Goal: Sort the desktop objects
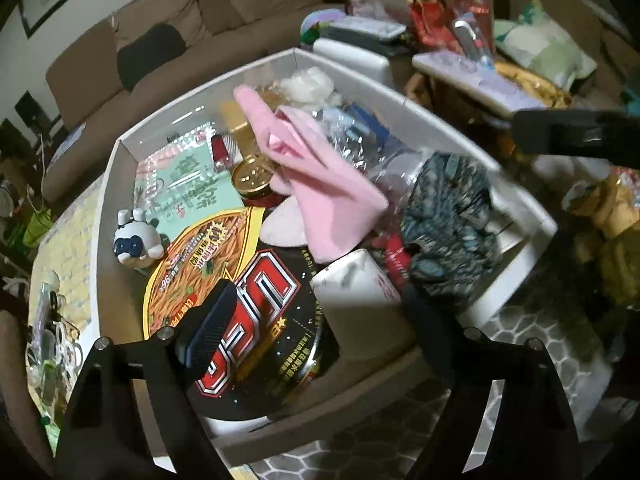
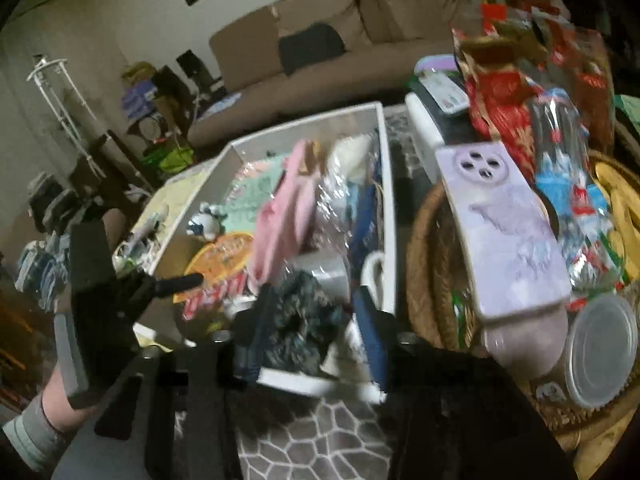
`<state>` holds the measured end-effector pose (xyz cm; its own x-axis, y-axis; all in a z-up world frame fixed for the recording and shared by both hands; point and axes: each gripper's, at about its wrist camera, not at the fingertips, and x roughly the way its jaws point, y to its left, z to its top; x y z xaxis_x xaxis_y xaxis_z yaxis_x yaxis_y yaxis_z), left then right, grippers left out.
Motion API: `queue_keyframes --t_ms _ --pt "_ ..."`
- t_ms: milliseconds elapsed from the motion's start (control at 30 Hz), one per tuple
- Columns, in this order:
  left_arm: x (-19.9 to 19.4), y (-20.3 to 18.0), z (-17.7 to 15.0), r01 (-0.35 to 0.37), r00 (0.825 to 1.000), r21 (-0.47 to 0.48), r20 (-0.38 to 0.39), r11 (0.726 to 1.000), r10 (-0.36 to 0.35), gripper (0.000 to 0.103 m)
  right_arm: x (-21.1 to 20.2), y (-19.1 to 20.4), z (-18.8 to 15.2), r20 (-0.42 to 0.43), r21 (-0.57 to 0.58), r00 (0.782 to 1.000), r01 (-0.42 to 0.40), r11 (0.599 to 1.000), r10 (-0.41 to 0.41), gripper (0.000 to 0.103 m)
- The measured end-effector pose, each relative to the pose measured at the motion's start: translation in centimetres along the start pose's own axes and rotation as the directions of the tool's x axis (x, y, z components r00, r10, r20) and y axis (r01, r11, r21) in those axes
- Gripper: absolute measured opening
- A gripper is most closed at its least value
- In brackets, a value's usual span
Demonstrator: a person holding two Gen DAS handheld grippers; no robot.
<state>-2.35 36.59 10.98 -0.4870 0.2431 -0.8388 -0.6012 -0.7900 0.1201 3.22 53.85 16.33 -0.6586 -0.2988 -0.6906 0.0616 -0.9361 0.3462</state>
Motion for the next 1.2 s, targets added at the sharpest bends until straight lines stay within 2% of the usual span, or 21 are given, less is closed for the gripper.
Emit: queue_keyframes --t_ms 100,233,333,400,467,533,567,600,633,667,733,800,833,900,1033,1200 --pt "-1.7 0.2 0.0 0.061 0.997 -0.031 0.037 0.998 -0.06 0.084 2.6 0.3 0.1 -0.075 -0.011 0.997 0.01 1.0 -0.011 0.014" --pt "-4.2 0.6 -0.3 0.138 0.986 -0.068 0.107 0.988 -0.13 0.089 6.2 -0.2 -1.3 -0.171 0.015 0.985 0.007 1.0 -0.005 0.012" --pt "-5.9 1.7 -1.3 0.171 0.976 -0.102 0.157 0.98 -0.154 0.094 5.6 0.1 -1.9 -0.158 -0.006 0.987 0.032 0.999 -0.032 0.012" --pt "-6.8 2.8 -2.1 0.193 0.969 -0.141 0.18 0.971 -0.166 0.102 4.5 0.2 -1.7 -0.136 0.007 0.99 0.037 0.999 -0.036 0.015" --pt "-7.6 4.0 -2.8 0.205 0.965 -0.177 0.202 0.963 -0.168 0.103 2.8 0.6 -1.3 -0.096 0.02 0.995 0.043 0.999 -0.041 0.015" --pt "-8.7 5.5 -4.1 0.22 0.957 -0.214 0.234 0.952 -0.168 0.103 1.0 2.1 -0.9 -0.049 0.006 0.998 0.039 0.999 -0.039 0.022" --pt "-9.3 6.4 -4.8 0.221 0.955 -0.234 0.249 0.947 -0.161 0.103 0.6 2.7 -0.9 -0.038 0.0 0.999 0.033 0.999 -0.033 0.035" --pt "-9.6 7.0 -5.2 0.221 0.954 -0.246 0.255 0.944 -0.157 0.103 0.1 3.7 -0.8 -0.024 -0.009 1.0 0.02 1.0 -0.021 0.054" --pt "-10.0 8.0 -6.1 0.223 0.952 -0.265 0.266 0.938 -0.151 0.103 -0.3 4.8 -0.9 -0.013 -0.02 1.0 0.002 1.0 -0.002 0.061" --pt "-10.3 8.8 -6.7 0.226 0.95 -0.278 0.274 0.934 -0.148 0.103 -0.5 6.3 -0.9 -0.007 -0.038 1.0 -0.024 0.999 0.024 0.067" --pt "-11.1 11.2 -8.6 0.222 0.948 -0.314 0.291 0.923 -0.129 0.103 -0.5 9.1 -1.1 -0.003 -0.073 0.997 -0.075 0.995 0.075 0.07" --pt "-11.6 13.8 -10.6 0.194 0.952 -0.357 0.294 0.914 -0.088 0.103 -0.2 11.6 -1.4 -0.003 -0.089 0.992 -0.127 0.988 0.127 0.082" --pt "-11.8 14.9 -11.5 0.183 0.954 -0.379 0.291 0.907 -0.071 0.103 0.2 12.7 -1.5 0.0 -0.092 0.989 -0.148 0.985 0.148 0.083" --pt "-11.9 17.5 -13.3 0.168 0.958 -0.435 0.285 0.885 -0.041 0.103 1.0 14.7 -1.6 -0.003 -0.098 0.985 -0.175 0.98 0.175 0.083" --pt "-11.6 24.4 -18.2 0.112 0.962 -0.588 0.265 0.801 0.06 0.103 4.1 19.2 -1.8 -0.042 -0.104 0.974 -0.225 0.969 0.222 0.083" --pt "-9.9 30.8 -22.8 0.016 0.968 -0.691 0.193 0.723 0.163 0.103 9.0 25.0 -2.2 -0.093 -0.089 0.958 -0.278 0.956 0.27 0.083"
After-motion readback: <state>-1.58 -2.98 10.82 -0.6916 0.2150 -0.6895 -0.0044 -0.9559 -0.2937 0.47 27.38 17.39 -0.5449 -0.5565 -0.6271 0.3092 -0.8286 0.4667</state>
